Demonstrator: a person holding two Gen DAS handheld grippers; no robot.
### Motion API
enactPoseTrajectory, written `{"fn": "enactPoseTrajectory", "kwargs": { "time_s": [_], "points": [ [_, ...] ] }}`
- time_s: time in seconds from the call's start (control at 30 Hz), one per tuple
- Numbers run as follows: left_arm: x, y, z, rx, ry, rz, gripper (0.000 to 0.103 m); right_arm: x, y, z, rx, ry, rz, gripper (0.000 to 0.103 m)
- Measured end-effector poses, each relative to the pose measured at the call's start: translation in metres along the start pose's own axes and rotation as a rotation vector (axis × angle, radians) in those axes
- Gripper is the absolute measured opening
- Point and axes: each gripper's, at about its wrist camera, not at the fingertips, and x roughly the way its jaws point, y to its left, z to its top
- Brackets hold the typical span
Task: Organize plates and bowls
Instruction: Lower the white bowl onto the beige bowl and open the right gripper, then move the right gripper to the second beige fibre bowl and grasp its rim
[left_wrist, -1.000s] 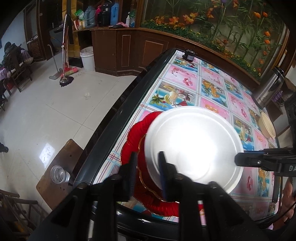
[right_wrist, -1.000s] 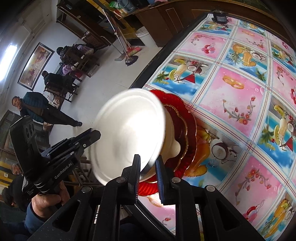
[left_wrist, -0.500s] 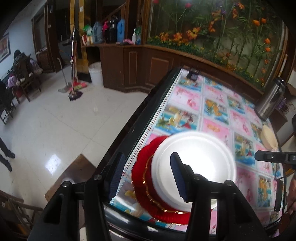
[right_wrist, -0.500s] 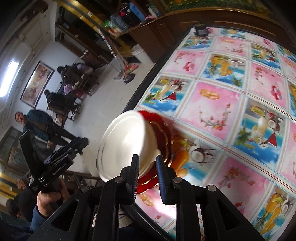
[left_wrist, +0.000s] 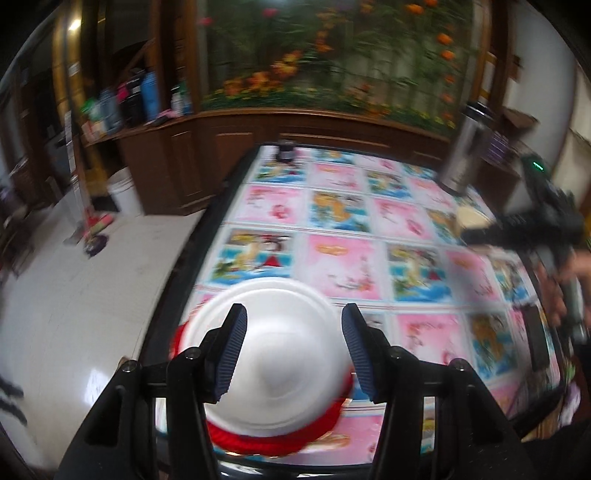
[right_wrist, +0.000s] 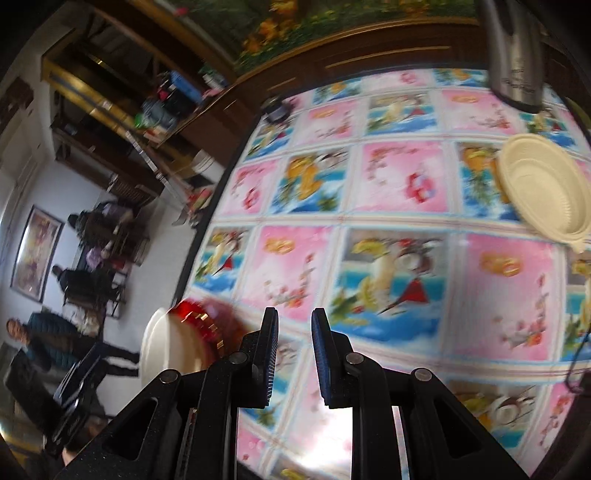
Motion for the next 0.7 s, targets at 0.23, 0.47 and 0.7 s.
{"fn": "enactPoseTrajectory", "kwargs": {
  "time_s": [0.23, 0.47, 0.7],
  "points": [
    [0.014, -0.046, -0.005, 0.128, 0.067, -0.102, 0.056, -0.015, -0.089, 0.045, 0.180, -0.079, -0.142, 0.020],
    [0.026, -0.048, -0.007, 0.118, 0.118, -0.133, 0.057, -0.032, -0.123, 0.055, 0.249, -0.121, -0.159, 0.020],
    [0.067, -0.054, 0.035, 0.033, 0.133, -0.169, 0.057, -0.042, -0.072, 0.035, 0.087, -0.117, -0.066, 0.020]
  ]
}}
